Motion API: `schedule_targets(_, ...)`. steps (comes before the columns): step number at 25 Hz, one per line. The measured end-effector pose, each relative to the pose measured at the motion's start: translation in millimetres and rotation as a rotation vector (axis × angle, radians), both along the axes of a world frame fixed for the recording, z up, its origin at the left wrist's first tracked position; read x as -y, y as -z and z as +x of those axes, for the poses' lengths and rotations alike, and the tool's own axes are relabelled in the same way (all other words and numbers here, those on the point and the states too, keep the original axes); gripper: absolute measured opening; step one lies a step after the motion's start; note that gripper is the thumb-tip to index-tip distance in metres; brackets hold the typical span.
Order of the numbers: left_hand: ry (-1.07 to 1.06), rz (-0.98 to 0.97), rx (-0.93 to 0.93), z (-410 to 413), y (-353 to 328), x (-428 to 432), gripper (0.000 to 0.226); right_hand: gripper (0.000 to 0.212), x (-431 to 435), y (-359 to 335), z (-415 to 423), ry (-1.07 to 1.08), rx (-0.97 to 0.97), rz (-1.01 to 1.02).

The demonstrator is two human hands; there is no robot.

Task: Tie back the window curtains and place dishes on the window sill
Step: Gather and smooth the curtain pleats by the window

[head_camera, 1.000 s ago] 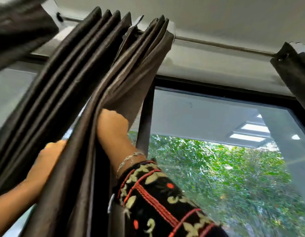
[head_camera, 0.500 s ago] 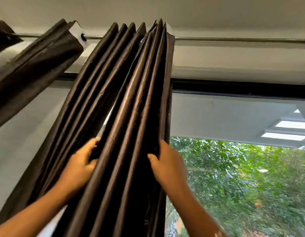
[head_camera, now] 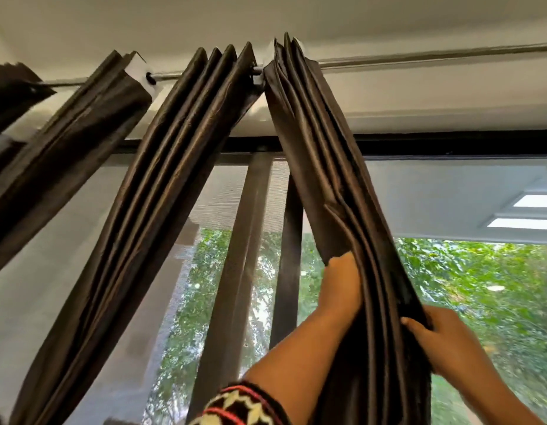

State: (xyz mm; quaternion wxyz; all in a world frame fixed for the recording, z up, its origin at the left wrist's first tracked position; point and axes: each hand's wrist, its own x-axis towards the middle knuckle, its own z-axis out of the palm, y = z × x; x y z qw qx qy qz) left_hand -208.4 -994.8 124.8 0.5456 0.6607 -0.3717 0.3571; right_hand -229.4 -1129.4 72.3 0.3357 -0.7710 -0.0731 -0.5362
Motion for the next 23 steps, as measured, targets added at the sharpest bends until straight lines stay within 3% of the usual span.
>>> schedule_targets(3,-0.184,0.219,0.197,-16.0,-14.0,51.0,0.024,0.032,39.6,6.0,-17.2,0.018,-0.052,0.044)
schedule_targets(7,-0.024,0.247,0.281,-34.0,0.9,107.5,0.035,0.025,82.1,10.9,-40.4,0.12,-0.092,0.073)
schedule_targets(10,0.119,0.01,0.242,-31.7,31.5,114.5,0.053,0.011,96.3,28.0,-49.1,0.184,-0.203,0.046)
schedule_targets(13,0.122,-0.212,0.141,-21.5,55.5,90.3,0.054,0.019,96.9,48.7,-48.6,0.262,-0.305,-0.004)
schedule_targets(16,-0.091,-0.194,0.144,-16.6,86.5,58.0,0.066,0.02,89.3,70.0,-47.1,0.301,-0.384,-0.057)
schedule_targets(21,-0.26,-0.2,-0.04,-14.2,147.4,29.4,0.056,0.015,86.3,108.0,-41.5,0.393,-0.423,-0.107)
schedule_targets(23,-0.308,-0.139,-0.122,-12.1,172.3,26.9,0.054,0.035,86.8,118.4,-36.5,0.417,-0.396,-0.117)
